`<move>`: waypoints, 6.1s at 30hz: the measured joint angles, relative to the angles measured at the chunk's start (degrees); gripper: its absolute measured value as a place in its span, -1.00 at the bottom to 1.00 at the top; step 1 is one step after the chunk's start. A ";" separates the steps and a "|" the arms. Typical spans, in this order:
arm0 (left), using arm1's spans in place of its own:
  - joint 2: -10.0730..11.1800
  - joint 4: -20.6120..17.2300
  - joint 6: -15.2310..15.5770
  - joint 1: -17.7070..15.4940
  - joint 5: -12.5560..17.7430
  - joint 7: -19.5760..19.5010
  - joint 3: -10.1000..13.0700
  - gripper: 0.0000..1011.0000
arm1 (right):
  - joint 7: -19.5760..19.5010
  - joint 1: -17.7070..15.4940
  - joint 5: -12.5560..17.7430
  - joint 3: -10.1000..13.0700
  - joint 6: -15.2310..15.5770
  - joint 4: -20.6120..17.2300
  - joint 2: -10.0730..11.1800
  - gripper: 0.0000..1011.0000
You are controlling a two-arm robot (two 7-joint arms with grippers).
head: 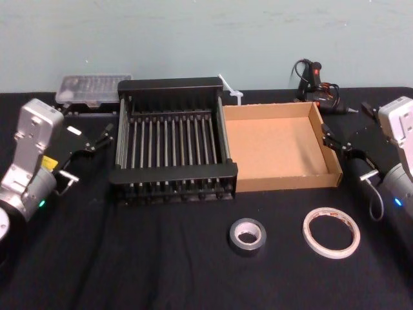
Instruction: Pick up the white tape and place it into the black box , Pick up the silver tape and place it into the brown box.
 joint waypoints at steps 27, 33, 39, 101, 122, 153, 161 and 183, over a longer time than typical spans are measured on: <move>0.00 0.00 0.00 0.00 0.00 0.00 0.00 0.98 | 0.00 0.00 0.00 0.00 0.00 0.00 0.00 0.98; 0.00 0.00 0.00 0.00 0.00 0.00 0.00 0.98 | 0.00 0.00 0.00 0.00 0.00 0.00 0.00 0.98; 0.00 0.00 0.00 0.00 0.00 0.00 0.00 0.98 | 0.00 0.00 0.00 0.00 0.00 0.00 0.00 0.98; 0.00 0.00 0.00 0.00 0.00 0.00 0.00 0.98 | 14.02 -20.36 13.56 13.62 19.25 -20.29 10.73 0.98; 0.00 0.00 0.00 0.00 0.00 0.00 0.00 0.98 | 18.20 -17.77 11.66 12.32 26.17 -18.07 8.44 0.98; 0.00 0.00 0.00 0.00 0.00 0.00 0.00 0.98 | 20.89 -16.68 8.35 13.01 30.18 -15.88 4.66 0.98; 0.00 0.00 0.00 0.00 0.00 0.00 0.00 0.98 | 21.47 -16.54 7.64 13.11 30.46 -15.53 4.31 0.98; 0.00 0.00 0.00 0.00 0.00 0.00 0.00 0.98 | 22.12 -16.36 6.75 13.31 30.40 -15.06 3.65 0.98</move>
